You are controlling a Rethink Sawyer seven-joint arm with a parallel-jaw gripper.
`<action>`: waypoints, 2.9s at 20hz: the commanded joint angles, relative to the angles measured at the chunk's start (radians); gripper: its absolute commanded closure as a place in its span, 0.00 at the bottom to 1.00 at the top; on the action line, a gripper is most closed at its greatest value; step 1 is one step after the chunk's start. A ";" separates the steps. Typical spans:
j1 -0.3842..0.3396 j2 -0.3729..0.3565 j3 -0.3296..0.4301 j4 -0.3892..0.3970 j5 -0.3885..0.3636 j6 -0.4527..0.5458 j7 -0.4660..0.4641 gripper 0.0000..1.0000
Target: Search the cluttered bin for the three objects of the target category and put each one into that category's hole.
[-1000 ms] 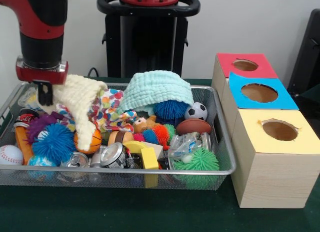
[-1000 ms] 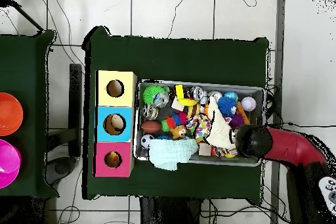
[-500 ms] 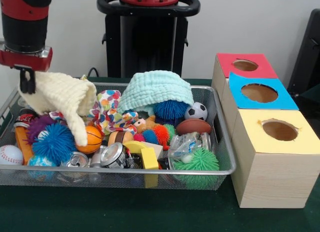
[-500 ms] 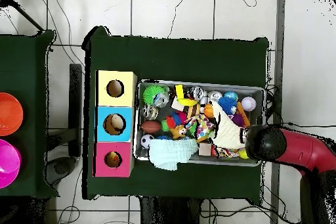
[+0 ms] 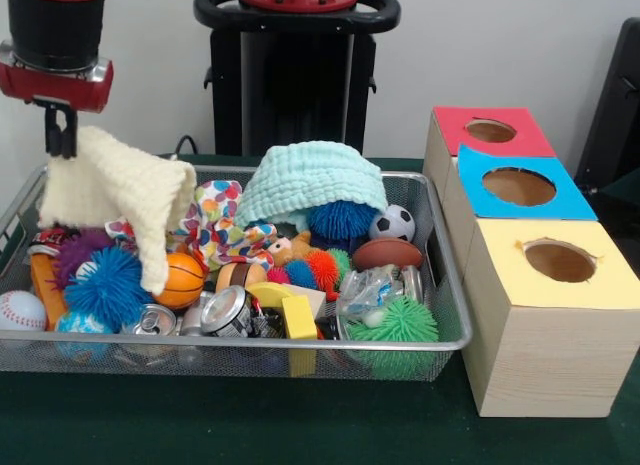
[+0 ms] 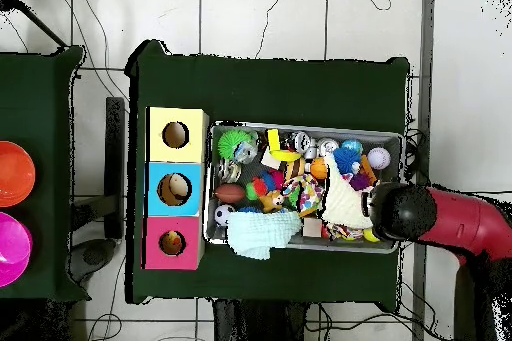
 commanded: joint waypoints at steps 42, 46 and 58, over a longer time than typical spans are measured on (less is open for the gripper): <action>0.272 0.092 -0.069 0.148 0.283 -0.160 0.344 1.00; 0.287 0.119 -0.105 0.153 0.329 -0.190 0.382 1.00; 0.406 0.203 -0.260 0.091 0.438 -0.278 0.590 1.00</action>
